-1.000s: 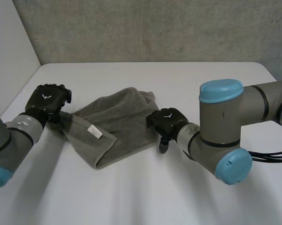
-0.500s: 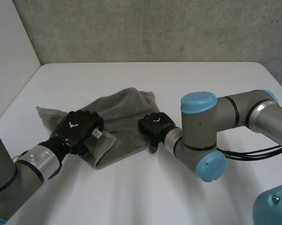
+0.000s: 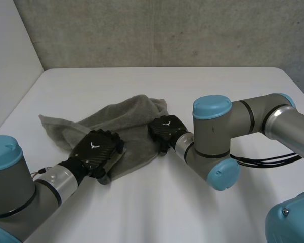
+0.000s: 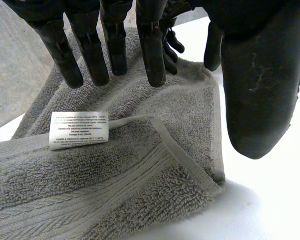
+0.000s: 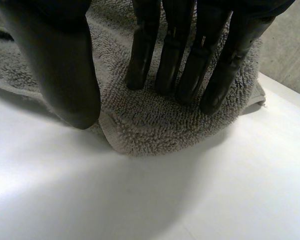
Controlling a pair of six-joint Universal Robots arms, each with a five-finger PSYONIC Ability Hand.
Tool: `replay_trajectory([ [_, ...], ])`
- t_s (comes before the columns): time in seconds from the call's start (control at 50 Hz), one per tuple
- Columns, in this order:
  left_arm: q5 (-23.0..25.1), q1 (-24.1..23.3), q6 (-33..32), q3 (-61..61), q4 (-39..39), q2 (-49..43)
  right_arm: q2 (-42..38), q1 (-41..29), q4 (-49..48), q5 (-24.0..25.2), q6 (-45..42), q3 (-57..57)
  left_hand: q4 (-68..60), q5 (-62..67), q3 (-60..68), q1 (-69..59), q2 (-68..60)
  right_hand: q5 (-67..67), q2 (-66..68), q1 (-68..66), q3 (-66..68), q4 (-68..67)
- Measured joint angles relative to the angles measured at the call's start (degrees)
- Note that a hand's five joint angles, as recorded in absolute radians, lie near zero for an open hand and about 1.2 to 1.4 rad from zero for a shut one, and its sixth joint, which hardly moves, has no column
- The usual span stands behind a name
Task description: Fold the towel.
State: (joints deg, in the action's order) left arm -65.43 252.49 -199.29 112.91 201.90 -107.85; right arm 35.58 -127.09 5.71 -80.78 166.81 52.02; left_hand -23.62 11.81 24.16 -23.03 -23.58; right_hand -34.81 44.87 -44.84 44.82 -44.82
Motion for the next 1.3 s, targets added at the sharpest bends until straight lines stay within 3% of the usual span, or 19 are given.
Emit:
replay_trajectory([
  [0.38, -2.0, -1.5, -0.1, -3.1, 0.1, -5.5, -1.3, 0.0, 0.0, 0.2, 0.0, -0.6, -0.2, 3.0, 0.1, -1.5, -0.4, 0.1, 0.1, 0.0, 0.0, 0.0],
  [0.54, -3.4, -1.7, -0.2, -3.4, 0.1, -6.3, -1.4, 0.0, 0.0, 0.5, -0.8, -1.0, -1.5, 4.3, 1.1, -2.9, -1.7, -30.7, 30.3, -30.6, 29.8, -30.2],
  [0.84, -9.7, -1.7, -0.1, -5.7, -0.1, -8.0, -2.0, 0.1, 0.0, 0.0, 2.1, -6.3, -1.9, 4.6, 1.3, -3.3, -2.0, -31.5, 30.6, -30.7, 30.7, -31.5],
  [1.06, -9.7, -1.7, 0.1, -7.7, 0.0, -10.0, -0.8, 0.4, 0.1, -0.7, 5.9, -6.1, -26.2, 27.7, 25.0, -25.7, -26.2, -31.5, 30.6, -30.7, 30.8, -31.5],
  [1.2, -9.5, -1.8, 0.4, -8.4, 0.2, -10.0, -0.7, 0.5, 0.1, -1.4, 6.0, -5.3, -29.3, 30.1, 27.7, -28.4, -29.1, -31.5, 30.6, -30.7, 31.2, -31.5],
  [1.3, -9.5, -1.8, 0.6, -8.5, 0.2, -9.3, -0.6, 0.6, 0.2, -1.6, 6.0, -5.1, -42.0, 41.9, 39.8, -40.1, -42.1, -31.5, 30.6, -30.7, 31.2, -31.5],
])
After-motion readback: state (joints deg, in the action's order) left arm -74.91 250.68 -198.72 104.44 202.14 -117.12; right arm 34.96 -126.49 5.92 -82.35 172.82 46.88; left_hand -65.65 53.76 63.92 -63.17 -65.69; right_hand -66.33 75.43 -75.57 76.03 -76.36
